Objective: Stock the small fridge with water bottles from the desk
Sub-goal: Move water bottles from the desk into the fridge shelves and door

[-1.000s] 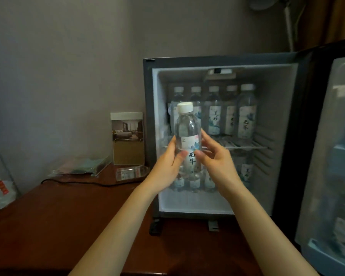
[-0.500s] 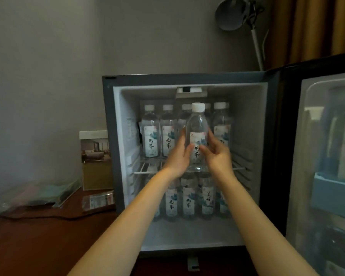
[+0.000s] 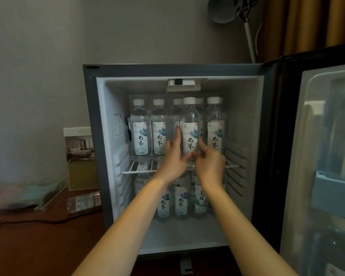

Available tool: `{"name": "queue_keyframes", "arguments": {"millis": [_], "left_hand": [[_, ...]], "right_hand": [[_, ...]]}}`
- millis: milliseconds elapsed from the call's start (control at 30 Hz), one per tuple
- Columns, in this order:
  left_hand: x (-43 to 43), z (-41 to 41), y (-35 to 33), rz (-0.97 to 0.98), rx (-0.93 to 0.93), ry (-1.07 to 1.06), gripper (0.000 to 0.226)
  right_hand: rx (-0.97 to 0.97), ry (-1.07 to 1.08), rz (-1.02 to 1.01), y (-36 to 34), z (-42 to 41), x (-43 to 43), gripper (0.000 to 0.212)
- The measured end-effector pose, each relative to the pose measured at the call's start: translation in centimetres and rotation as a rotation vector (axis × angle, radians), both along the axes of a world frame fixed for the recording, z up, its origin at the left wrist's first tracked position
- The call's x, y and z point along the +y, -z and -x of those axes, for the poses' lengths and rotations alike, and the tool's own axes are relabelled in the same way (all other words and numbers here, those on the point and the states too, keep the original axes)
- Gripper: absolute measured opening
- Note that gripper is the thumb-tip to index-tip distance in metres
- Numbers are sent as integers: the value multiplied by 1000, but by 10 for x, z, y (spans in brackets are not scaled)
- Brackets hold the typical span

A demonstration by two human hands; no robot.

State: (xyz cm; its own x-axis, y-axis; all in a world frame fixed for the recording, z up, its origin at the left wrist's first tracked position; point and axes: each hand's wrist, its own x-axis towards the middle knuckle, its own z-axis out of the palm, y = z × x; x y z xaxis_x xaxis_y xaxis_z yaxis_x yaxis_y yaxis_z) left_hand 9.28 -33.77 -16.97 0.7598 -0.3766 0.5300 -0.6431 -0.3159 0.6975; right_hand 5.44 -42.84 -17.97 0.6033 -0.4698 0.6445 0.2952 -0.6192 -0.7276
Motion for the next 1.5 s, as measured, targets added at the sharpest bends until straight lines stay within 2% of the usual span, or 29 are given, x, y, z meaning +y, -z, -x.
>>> {"name": "queue_keyframes", "arguments": {"millis": [200,467,767,1000,1233,1400,1500], "left_hand": [[-6,-4,4,-13,-5,-44,73],[-12,-5,11,10,-79,-113,72],[-17,-6,24,-4,-195,-181,95],[-18,-5,27,-6,-264,-204,95],[-12,-3,27,-43,-234,-179,98],[-12,10,25,-81,-166,-228,94],[-3,24,28,-34,-119,-255,90]], "right_hand": [[22,83,17,4,-6,-1,45],[53,27,-7,3,-2,-6,49],[62,-38,-91,0,0,-10,44],[44,-34,-91,2,1,-10,48],[62,-57,-119,8,3,-11,47],[31,-57,-116,29,12,-6,37],[-15,-24,-113,37,23,0,30]]}}
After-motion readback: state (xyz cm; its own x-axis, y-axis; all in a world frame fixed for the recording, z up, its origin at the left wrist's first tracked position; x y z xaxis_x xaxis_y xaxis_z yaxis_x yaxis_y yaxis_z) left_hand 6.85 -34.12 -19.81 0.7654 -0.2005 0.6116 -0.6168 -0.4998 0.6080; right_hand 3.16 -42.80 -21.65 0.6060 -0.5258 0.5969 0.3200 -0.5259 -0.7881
